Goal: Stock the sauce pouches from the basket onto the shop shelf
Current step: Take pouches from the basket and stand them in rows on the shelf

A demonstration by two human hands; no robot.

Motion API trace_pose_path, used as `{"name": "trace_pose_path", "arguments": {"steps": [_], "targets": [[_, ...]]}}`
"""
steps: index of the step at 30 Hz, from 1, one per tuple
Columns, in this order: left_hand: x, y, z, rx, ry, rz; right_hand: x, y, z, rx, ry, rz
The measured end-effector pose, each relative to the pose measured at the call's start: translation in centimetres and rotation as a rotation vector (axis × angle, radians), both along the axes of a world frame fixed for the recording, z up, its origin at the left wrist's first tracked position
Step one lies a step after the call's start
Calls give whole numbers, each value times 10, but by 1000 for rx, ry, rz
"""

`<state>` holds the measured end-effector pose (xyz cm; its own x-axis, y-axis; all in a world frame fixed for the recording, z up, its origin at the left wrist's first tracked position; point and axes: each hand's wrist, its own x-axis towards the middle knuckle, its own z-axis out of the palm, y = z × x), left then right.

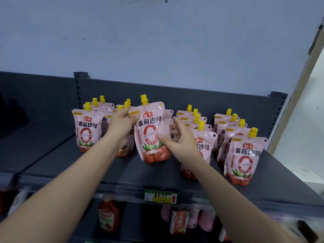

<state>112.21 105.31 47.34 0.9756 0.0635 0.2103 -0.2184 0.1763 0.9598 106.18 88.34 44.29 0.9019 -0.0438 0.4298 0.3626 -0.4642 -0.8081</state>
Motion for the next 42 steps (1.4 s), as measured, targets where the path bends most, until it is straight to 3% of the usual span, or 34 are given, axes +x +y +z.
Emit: {"name": "trace_pose_path", "arguments": {"steps": [2, 3, 7, 13, 17, 21, 31, 36, 42], "targets": [[-1, 1, 5, -64, 36, 3, 3, 6, -3, 216, 231, 183], [0, 2, 4, -78, 48, 4, 5, 8, -5, 248, 252, 218], [-5, 7, -8, -103, 61, -25, 15, 15, -8, 322, 224, 154], [-18, 10, -16, -36, 209, -342, 18, 27, -2, 470, 232, 110], [-15, 16, -8, -33, 193, -311, 15, 25, 4, 426, 245, 250], [-12, 22, -2, -18, 206, -286, 9, 20, 9, 253, 182, 402], [-14, 22, 0, 21, 228, -259, 2, 28, 9, 15, -17, 225], [-13, 25, -1, 4, 217, -225, 4, 21, 9, 163, 168, 439], [-9, 27, -5, 12, 233, -211, 5, 20, 8, 184, 220, 443]]}}
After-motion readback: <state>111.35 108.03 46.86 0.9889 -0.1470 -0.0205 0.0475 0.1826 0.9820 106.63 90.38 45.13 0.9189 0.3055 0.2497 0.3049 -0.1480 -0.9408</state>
